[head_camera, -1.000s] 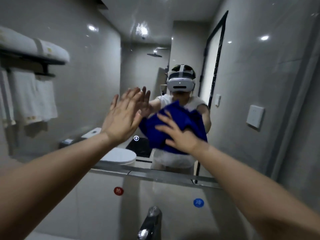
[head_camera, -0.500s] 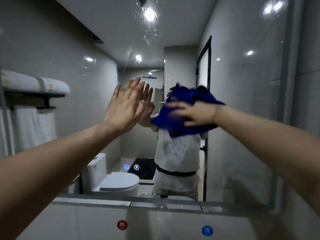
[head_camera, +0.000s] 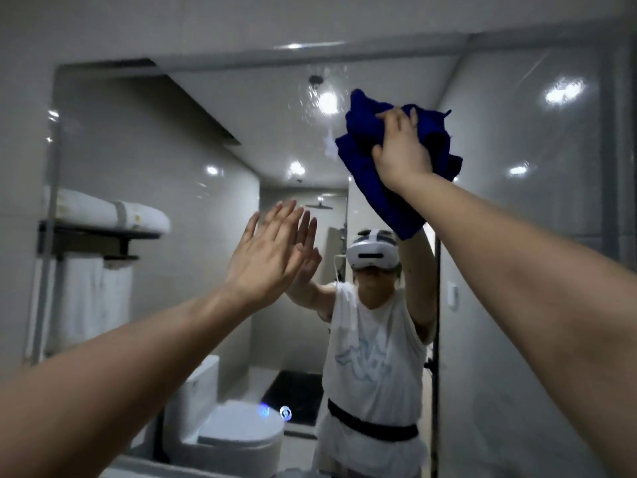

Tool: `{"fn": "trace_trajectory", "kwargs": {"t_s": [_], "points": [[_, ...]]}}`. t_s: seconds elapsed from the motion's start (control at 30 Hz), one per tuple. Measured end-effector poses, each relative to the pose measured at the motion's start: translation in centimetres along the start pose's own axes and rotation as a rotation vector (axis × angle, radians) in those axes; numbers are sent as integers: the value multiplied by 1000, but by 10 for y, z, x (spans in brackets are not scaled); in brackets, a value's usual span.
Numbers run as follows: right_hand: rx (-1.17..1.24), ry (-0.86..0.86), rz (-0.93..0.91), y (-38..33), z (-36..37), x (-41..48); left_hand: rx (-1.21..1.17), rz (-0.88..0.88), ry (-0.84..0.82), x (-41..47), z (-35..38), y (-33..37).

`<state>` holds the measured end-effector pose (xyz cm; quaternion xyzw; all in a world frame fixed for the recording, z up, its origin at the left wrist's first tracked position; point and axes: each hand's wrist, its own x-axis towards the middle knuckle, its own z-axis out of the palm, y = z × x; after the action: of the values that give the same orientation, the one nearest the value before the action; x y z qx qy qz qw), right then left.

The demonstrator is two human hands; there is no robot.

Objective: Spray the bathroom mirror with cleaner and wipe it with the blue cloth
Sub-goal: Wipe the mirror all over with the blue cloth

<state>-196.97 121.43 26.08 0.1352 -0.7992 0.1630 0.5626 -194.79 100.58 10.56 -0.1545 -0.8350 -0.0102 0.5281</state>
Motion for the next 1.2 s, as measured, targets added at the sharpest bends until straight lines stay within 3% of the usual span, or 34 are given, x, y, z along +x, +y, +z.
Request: {"fn": "trace_trajectory", "kwargs": {"t_s": [0.27,0.57,0.9,1.07,1.2], "points": [[-33,129,-33,-40,45,-1,67,-113,152,30,-15,-84],[-78,25,-228,-175,152,-20,60,-156,211,24,-12,-172],[-25,-72,-476,-310,231,8,79,-155,261,4,-17,-330],[12,-137,-542,-321,239,23,26,-123,278,-1,-27,-367],[-112,-188,-664,-305,222,30,-58,-77,279,9,-26,-351]]}}
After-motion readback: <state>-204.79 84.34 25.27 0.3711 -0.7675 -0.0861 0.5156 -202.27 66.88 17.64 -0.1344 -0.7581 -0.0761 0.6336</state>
